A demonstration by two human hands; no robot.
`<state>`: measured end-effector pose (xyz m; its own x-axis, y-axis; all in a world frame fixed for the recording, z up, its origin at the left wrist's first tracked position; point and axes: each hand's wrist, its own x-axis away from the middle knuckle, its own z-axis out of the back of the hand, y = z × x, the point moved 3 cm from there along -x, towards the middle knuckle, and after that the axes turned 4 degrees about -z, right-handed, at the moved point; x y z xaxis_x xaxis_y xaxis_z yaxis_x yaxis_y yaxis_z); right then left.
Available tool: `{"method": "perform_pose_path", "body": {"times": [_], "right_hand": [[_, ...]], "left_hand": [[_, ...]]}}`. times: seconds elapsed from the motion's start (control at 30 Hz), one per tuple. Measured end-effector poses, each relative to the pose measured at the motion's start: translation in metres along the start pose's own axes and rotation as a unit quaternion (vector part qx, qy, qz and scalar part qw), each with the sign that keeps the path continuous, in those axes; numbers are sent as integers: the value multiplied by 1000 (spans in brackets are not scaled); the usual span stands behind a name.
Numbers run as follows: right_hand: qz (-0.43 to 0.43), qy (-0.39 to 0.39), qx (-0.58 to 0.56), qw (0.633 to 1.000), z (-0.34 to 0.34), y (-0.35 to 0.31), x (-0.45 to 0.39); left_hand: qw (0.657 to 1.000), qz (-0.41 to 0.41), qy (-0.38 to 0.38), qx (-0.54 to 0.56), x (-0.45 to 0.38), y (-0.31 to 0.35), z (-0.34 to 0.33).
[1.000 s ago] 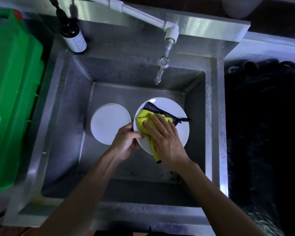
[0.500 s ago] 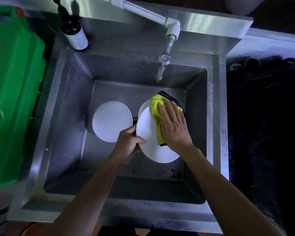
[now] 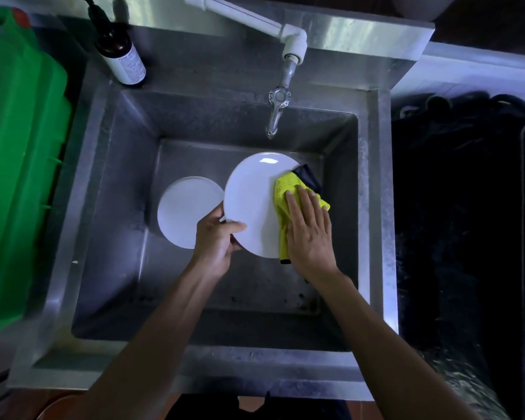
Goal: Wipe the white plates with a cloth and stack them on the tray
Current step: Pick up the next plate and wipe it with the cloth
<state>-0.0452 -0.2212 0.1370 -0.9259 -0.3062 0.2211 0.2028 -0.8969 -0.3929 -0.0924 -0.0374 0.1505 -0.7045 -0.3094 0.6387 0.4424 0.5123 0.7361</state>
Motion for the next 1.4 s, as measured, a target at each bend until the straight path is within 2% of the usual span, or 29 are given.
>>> {"method": "perform_pose_path", "body": {"times": [0.13,0.4,0.6,0.8,0.93,1.2,1.4], "right_hand": [[-9,-21,-38,999,-8,-18,15],[-18,-8,-145,989,-23,-73,30],[47,-11,-77,996,-28,-59,34],[36,-9,-14,999,-19,-32,34],[8,-9,-21,1000,-13,-19,22],[3,19,2,1000,1,-4,-16],[59,22,50,997,14,-7,-34]], "left_hand": [[1000,6,17,19,-2,-7,-1],[997,13,27,77,-1,-15,-4],[996,8,24,86,-3,-10,7],[999,-2,-2,48,-7,-7,20],[1000,10,-21,2,-9,-2,25],[997,16,-57,-42,-11,3,32],[992,19,-96,-74,-15,1,40]]}}
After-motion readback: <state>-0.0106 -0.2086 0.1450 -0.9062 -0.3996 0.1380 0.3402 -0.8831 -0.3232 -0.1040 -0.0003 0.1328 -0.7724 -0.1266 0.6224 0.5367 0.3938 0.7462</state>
